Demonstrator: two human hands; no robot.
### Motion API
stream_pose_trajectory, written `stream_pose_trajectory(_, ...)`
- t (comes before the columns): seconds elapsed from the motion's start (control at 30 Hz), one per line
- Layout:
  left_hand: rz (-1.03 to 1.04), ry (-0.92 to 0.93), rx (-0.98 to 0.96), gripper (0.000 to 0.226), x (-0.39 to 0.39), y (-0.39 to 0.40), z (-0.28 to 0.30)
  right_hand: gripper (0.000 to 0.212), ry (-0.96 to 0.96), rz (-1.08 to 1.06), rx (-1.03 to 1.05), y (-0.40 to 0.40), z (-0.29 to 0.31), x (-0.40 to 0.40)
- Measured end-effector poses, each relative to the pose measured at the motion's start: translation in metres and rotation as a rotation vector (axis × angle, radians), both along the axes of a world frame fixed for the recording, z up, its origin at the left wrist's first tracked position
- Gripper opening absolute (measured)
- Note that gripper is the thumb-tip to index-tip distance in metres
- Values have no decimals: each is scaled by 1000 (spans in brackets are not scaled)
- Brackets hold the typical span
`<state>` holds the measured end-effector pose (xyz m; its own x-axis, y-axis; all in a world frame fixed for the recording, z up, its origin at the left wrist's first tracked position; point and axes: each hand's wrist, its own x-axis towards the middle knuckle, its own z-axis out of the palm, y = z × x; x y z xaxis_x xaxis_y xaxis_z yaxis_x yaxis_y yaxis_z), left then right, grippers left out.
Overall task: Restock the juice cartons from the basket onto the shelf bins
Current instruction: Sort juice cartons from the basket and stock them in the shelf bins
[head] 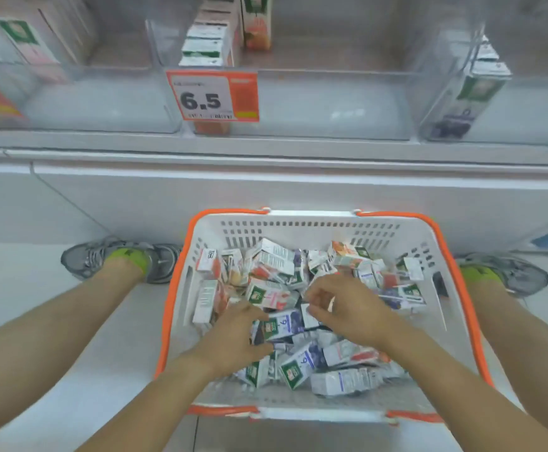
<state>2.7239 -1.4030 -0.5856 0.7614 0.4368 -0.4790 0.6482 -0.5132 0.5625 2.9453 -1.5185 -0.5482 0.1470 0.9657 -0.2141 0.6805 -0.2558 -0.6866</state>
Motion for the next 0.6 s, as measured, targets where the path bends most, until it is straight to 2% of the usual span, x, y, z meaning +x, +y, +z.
stream_pose_trajectory(0.13, -134, 133, 21, 57, -9, -13, -12, 18, 16, 187, -389, -37, -44, -8)
stream_pose_trajectory(0.23, -256, 208, 121, 65, -8, -20, -17, 34, -31, 239, -472, -37, -48, -11)
stream_pose_trajectory(0.33, -381, 240, 246, 61, -10, -28, -23, 66, -50, 247, -540, -28, -44, -11)
stream_pose_trajectory(0.47, -406, 174, 369, 65, -7, -23, -28, 71, -65, 225, -510, -24, -53, -28)
stream_pose_trajectory(0.6, -426, 146, 369, 53, -7, -12, -39, 62, -110, 280, -552, -25, -62, -44)
